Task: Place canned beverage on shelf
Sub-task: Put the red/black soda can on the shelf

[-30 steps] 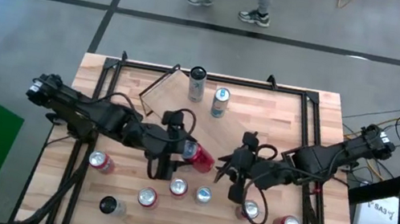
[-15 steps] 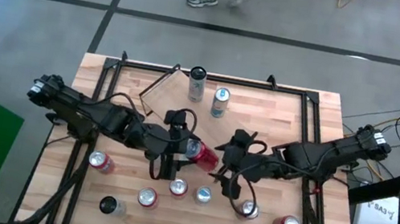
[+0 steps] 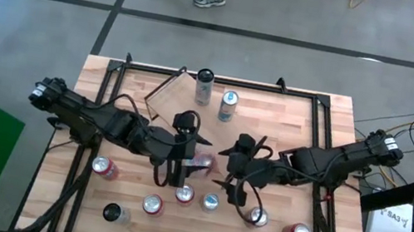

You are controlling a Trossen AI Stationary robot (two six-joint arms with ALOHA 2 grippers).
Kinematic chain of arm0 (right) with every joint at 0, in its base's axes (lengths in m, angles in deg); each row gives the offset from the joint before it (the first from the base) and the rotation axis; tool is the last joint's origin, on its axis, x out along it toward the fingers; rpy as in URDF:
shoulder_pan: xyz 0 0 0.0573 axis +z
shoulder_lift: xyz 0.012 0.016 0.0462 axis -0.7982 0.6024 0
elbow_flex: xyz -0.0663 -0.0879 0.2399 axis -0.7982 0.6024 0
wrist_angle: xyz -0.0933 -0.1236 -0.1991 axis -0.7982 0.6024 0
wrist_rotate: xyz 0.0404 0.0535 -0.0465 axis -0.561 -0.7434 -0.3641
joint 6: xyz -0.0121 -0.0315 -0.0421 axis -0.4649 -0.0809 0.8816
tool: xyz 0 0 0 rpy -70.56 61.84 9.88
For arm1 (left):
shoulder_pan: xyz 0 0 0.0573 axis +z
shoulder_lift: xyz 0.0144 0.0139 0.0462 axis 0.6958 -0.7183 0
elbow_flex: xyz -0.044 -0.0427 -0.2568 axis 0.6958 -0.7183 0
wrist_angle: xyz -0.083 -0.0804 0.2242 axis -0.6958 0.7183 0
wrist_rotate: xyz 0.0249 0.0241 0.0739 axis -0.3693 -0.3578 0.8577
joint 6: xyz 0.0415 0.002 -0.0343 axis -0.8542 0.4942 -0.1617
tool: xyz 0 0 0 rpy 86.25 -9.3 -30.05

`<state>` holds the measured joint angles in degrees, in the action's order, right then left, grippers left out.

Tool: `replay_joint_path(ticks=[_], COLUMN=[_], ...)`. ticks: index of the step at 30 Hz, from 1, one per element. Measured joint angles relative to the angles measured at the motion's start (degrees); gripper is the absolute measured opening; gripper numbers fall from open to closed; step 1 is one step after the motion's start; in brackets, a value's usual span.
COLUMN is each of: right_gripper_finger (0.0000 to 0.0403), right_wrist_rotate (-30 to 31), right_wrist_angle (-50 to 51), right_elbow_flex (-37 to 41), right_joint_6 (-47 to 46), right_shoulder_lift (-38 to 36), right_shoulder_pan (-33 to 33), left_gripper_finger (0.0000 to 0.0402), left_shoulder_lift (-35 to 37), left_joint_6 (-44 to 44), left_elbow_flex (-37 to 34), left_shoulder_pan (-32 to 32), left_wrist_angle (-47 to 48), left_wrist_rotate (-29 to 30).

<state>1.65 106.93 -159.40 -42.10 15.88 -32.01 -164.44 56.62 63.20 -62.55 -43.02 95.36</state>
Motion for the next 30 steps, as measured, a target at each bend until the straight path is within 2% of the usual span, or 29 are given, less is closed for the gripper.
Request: replay_joint_path(ticks=[5, 11, 16, 19, 24, 30], right_gripper_finger=[0.0374, 0.0374, 0.0374, 0.0374, 0.0374, 0.0373], right_wrist_rotate=[0.1, 0.1, 0.1, 0.1, 0.1, 0.1], right_wrist_angle=[-0.1, 2.0, 2.8, 2.7, 1.0, 0.8], right_elbow_flex=[0.0, 0.0, 0.8, 1.8, 3.8, 4.5], right_joint_6=[1.0, -1.6, -4.2, -4.7, -5.7, -7.0], right_shoulder_lift=[0.0, 0.0, 0.0, 0.2, 0.3, 0.3], right_shoulder_pan=[0.0, 0.8, 1.1, 1.2, 1.2, 1.7], left_gripper_finger=[0.0247, 0.0204, 0.0179, 0.0171, 0.0166, 0.0166], left_shoulder_lift=[0.0, 0.7, 1.9, 1.8, 1.7, 0.9], left_joint_6=[0.1, 2.8, 7.8, 12.7, 18.8, 25.3], left_elbow_flex=[0.0, 0.2, 5.4, 8.5, 9.1, 4.9], left_shoulder_pan=[0.1, 0.1, -1.8, -4.0, -7.9, -12.1], left_wrist_angle=[0.9, 7.8, 18.9, 25.6, 30.9, 32.2], left_wrist_rotate=[0.0, 5.0, 5.0, 5.3, 6.5, 6.8])
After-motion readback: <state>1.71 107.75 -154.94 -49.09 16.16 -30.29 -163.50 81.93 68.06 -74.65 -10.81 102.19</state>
